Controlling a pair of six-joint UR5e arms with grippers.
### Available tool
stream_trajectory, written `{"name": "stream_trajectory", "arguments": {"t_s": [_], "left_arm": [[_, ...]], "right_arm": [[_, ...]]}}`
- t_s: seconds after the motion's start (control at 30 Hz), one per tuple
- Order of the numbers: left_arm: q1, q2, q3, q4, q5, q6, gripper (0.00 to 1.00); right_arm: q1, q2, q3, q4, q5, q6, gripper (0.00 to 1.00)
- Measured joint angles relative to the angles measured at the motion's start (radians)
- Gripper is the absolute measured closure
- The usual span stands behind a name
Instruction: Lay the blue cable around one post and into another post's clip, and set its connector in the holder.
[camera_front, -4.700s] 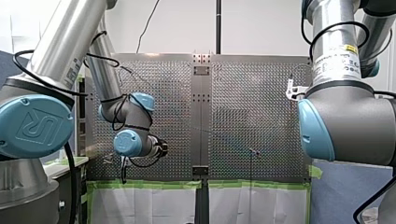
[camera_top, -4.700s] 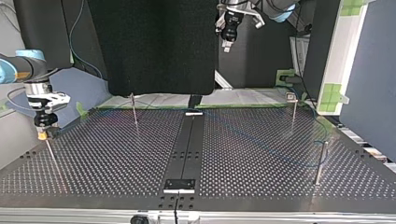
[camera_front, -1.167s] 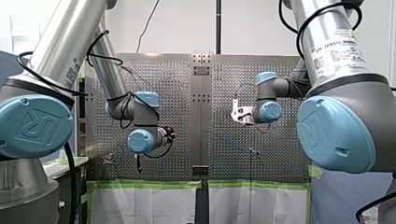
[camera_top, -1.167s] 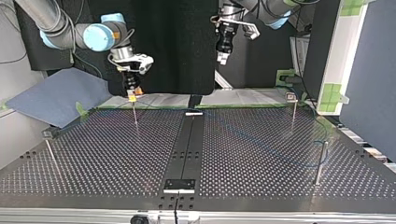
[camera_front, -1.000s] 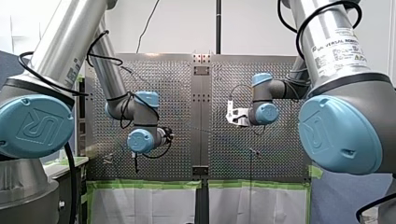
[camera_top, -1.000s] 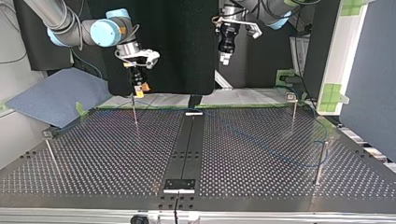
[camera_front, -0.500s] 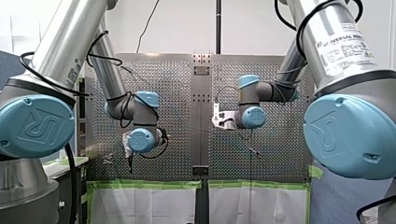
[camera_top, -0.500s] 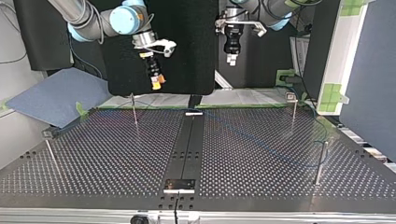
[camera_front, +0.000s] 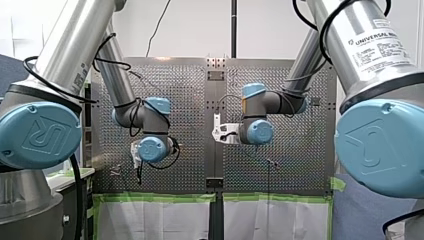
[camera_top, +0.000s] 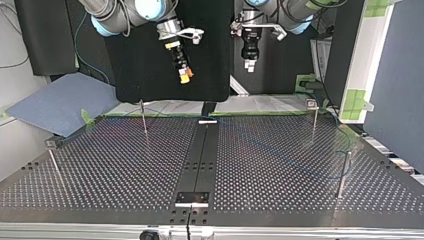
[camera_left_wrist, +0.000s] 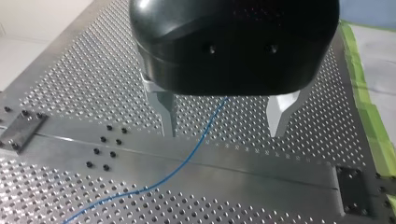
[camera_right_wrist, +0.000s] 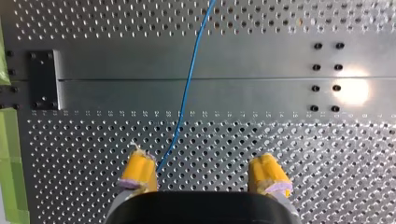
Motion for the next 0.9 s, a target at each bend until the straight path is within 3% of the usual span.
{"name": "stream_trajectory", "arguments": {"t_s": [0.3,0.47,0.9], "left_arm": [[0.010,0.000,0.000,-0.029,-0.058,0.003,0.05],[0.012,0.000,0.001,-0.033,-0.064,0.002,0.05],[0.013,0.001,0.012,-0.032,-0.061,0.004,0.05]], "right_arm": [[0.005,0.001,0.004,0.027,0.069,-0.016,0.00],[0.000,0.001,0.008,0.032,0.106,-0.021,0.00],[-0.004,0.003,0.008,0.017,0.114,-0.022,0.00]]}}
